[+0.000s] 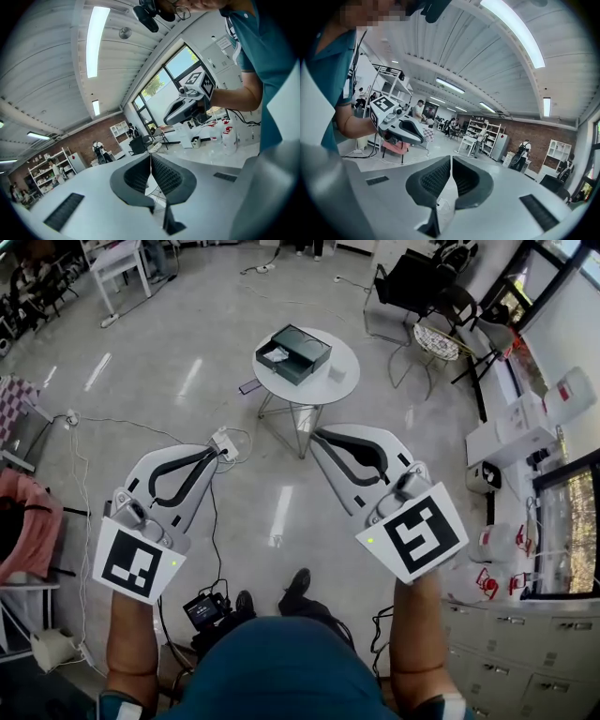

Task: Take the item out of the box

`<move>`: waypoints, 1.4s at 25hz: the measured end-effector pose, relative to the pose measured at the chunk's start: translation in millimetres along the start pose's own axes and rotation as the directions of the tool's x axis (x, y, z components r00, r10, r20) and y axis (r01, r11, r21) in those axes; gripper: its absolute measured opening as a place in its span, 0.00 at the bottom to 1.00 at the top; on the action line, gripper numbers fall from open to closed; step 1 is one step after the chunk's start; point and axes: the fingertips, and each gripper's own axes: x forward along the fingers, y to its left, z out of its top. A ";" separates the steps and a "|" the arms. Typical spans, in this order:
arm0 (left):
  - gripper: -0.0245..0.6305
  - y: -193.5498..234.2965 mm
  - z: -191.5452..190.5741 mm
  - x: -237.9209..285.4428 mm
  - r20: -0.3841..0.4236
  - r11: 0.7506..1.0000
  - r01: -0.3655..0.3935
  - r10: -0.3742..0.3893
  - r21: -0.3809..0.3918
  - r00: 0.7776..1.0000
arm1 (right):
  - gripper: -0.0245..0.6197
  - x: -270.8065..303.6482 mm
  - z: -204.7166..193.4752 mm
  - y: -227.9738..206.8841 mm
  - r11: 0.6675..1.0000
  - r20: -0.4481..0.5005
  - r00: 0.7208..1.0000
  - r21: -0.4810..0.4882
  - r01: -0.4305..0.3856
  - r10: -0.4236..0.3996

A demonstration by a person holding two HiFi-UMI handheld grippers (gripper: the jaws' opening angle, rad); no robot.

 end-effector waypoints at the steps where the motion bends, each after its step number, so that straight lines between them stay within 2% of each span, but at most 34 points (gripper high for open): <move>1: 0.07 2.4 0.5 6.7 -0.005 1.000 -0.009 0.009 -0.001 1.000 | 0.10 1.8 -2.4 -7.5 1.000 0.002 1.000 -0.002 -0.008 0.008; 8: 0.07 6.3 4.5 48.0 -0.044 0.998 -0.066 0.066 -0.007 0.997 | 0.10 2.2 -23.1 -48.9 0.998 0.022 0.998 -0.020 -0.063 0.063; 14: 0.07 6.1 6.2 85.3 -0.061 0.997 -0.074 0.073 -0.010 0.995 | 0.10 -2.0 -42.3 -82.6 0.998 0.030 0.997 -0.010 -0.066 0.066; 22: 0.07 31.7 -8.0 140.0 -0.039 1.000 0.008 -0.008 -0.008 0.999 | 0.10 16.0 -75.3 -123.9 0.999 -0.026 1.000 0.048 -0.005 0.006; 29: 0.07 93.7 -17.0 191.3 0.058 0.997 0.083 -0.082 -0.010 0.995 | 0.10 53.1 -71.2 -166.9 0.994 -0.080 0.993 0.057 0.095 -0.090; 35: 0.07 130.9 -36.2 220.7 0.099 0.990 0.143 -0.143 0.007 0.985 | 0.10 89.7 -70.4 -192.6 0.986 -0.107 0.983 0.065 0.154 -0.147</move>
